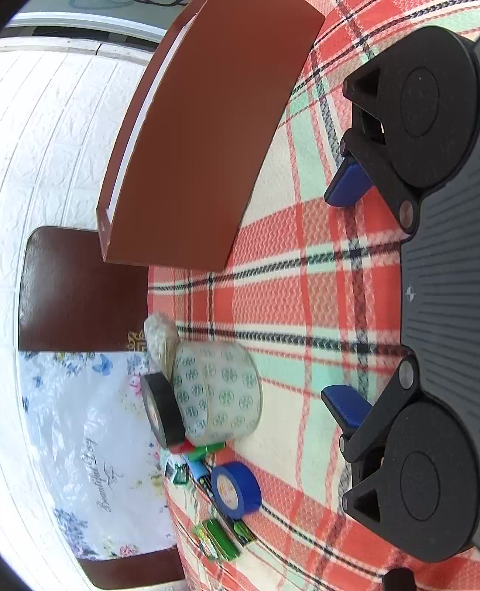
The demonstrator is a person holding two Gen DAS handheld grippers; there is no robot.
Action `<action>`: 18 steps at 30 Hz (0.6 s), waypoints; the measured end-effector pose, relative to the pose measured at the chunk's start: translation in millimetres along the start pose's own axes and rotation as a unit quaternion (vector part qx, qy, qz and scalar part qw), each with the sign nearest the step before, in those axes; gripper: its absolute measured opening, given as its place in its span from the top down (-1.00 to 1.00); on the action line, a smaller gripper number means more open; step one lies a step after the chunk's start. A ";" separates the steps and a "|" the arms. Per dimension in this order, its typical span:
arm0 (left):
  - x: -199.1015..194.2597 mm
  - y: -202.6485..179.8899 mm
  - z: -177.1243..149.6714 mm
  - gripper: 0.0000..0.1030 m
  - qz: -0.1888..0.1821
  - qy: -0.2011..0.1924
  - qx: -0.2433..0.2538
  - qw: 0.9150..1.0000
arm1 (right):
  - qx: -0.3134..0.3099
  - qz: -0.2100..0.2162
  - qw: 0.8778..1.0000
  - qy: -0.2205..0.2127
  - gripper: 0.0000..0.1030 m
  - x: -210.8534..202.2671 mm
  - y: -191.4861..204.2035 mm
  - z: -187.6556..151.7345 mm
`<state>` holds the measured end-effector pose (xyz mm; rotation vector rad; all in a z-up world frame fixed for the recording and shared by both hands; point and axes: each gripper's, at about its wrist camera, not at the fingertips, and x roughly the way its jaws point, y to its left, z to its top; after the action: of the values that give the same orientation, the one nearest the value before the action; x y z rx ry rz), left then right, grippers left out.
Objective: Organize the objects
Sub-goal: 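Move the left gripper toward the blue tape roll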
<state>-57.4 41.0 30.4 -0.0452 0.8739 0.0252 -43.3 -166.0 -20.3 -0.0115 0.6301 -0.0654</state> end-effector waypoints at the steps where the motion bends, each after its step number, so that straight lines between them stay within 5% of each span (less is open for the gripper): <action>1: -2.6 3.4 1.0 -1.00 0.002 -0.002 -0.004 1.000 | -0.004 0.005 1.000 0.001 -0.97 -0.7 2.8 -0.2; 18: -6.0 46.4 2.2 -1.00 0.006 -0.006 -0.051 0.999 | -0.065 0.044 0.997 -0.009 -0.97 -9.2 57.8 -1.3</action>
<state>-61.4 87.4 35.1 -0.1349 0.8599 0.0820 -48.1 -107.7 -17.7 -0.1104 0.6162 0.0620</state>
